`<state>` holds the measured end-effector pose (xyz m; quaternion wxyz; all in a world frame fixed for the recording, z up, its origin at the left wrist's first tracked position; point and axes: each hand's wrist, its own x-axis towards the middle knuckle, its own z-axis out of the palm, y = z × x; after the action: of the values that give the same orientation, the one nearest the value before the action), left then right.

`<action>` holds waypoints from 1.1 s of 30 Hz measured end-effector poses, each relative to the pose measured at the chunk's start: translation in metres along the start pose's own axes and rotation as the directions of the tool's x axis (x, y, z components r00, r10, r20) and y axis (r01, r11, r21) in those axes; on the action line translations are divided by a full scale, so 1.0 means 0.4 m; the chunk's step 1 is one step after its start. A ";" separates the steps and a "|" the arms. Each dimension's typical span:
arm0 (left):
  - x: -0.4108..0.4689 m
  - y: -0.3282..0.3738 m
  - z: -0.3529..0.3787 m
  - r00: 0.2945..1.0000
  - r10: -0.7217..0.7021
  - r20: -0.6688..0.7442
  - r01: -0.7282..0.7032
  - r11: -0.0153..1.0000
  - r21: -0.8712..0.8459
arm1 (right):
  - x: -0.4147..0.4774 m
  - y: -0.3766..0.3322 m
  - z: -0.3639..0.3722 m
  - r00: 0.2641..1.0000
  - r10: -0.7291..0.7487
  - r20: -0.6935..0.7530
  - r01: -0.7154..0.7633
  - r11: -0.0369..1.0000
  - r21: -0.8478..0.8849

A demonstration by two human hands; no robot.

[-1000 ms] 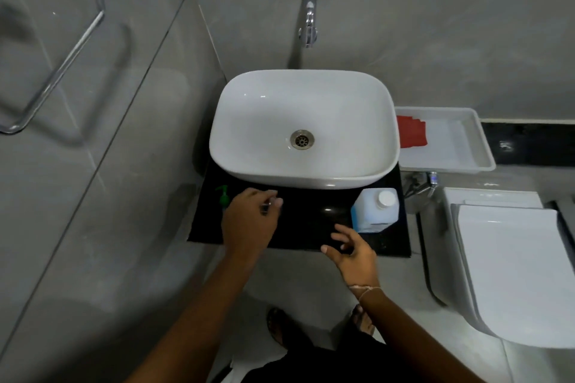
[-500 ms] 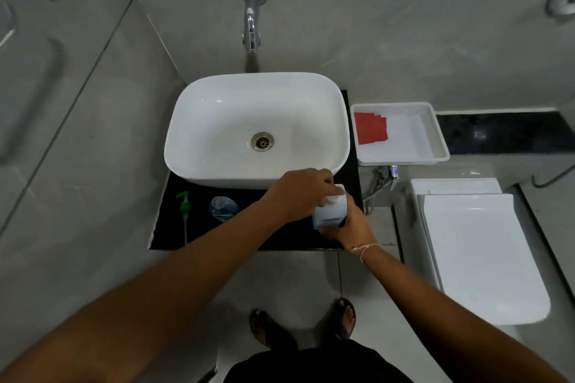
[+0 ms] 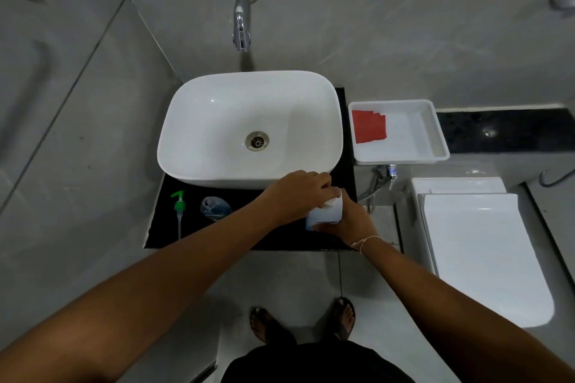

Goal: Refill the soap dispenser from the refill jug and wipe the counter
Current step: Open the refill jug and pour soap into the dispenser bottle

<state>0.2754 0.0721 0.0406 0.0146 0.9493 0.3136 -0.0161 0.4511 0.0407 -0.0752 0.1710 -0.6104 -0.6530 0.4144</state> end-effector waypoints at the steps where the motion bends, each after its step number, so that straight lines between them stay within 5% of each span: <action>1: -0.004 -0.003 0.001 1.000 0.020 -0.002 -0.020 1.000 0.020 | 0.002 0.000 0.003 1.000 -0.004 0.002 0.004 1.000 -0.013; 9: -0.015 -0.024 0.033 0.988 0.150 0.029 -0.152 0.985 0.076 | 0.009 -0.002 0.019 1.000 -0.012 0.011 0.013 0.999 -0.050; 13: -0.022 0.007 0.041 0.998 -0.063 -0.032 0.064 0.998 0.027 | 0.008 0.002 0.027 1.000 0.013 -0.028 -0.014 1.000 -0.019; 18: -0.011 0.022 0.000 0.901 -0.422 -0.101 0.431 0.897 0.095 | 0.002 0.000 0.030 0.998 0.027 -0.054 -0.026 1.000 0.001; 24: -0.016 -0.006 -0.034 0.990 -0.018 0.137 0.025 0.998 -0.050 | 0.010 0.000 0.021 0.999 -0.037 -0.015 0.036 0.999 -0.033; 29: 0.003 0.015 -0.043 0.944 -0.324 0.063 0.320 0.945 0.068 | 0.001 0.002 0.021 0.999 -0.016 -0.028 0.016 1.000 -0.005; 33: -0.025 0.006 -0.039 0.987 -0.142 0.078 0.147 0.987 -0.060 | 0.005 0.002 0.022 0.998 -0.059 0.001 0.059 0.998 -0.037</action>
<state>0.2692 0.0648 0.0564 0.0561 0.9218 0.3814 -0.0415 0.4448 0.0398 -0.0816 0.1719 -0.5938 -0.6784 0.3970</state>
